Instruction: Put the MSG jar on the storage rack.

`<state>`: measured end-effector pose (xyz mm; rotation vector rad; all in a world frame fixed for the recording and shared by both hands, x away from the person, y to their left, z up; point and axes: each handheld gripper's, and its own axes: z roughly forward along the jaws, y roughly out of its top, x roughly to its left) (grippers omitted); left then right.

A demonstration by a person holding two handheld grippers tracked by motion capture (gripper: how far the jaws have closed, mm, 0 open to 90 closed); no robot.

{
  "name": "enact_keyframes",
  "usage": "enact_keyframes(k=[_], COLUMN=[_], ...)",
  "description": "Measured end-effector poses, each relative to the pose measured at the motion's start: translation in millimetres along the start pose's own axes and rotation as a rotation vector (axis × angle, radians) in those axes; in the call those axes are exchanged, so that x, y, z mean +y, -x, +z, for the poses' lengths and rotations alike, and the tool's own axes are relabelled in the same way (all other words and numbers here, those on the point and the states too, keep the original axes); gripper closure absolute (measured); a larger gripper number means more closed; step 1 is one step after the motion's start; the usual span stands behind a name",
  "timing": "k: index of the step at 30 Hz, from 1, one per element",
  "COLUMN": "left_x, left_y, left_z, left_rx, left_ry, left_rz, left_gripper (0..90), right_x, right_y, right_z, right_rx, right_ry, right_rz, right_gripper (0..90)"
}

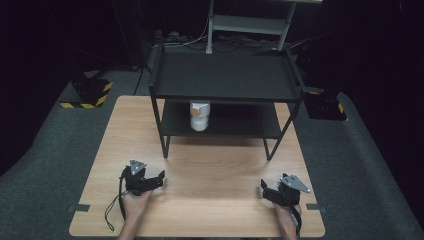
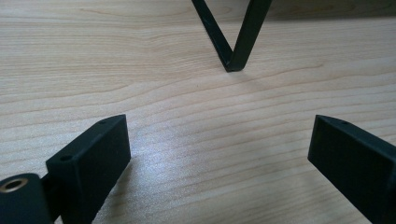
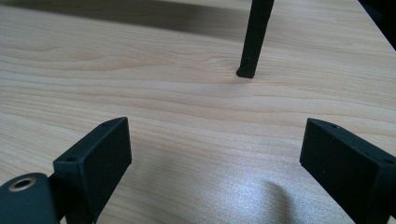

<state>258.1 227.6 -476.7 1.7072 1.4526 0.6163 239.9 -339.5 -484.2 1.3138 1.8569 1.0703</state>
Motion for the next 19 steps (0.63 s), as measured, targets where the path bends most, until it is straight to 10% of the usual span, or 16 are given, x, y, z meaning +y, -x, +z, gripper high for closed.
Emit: enact_keyframes(k=[19], left_x=[0.0], left_y=[0.0], left_z=[-0.1], left_rx=[-0.002], left_ry=[-0.002], left_rz=[-0.001], left_gripper=[6.0], right_x=[0.7], right_y=[1.1], right_z=[0.5], right_rx=[0.010], right_ry=[-0.005], right_rz=[-0.010], right_gripper=[8.0])
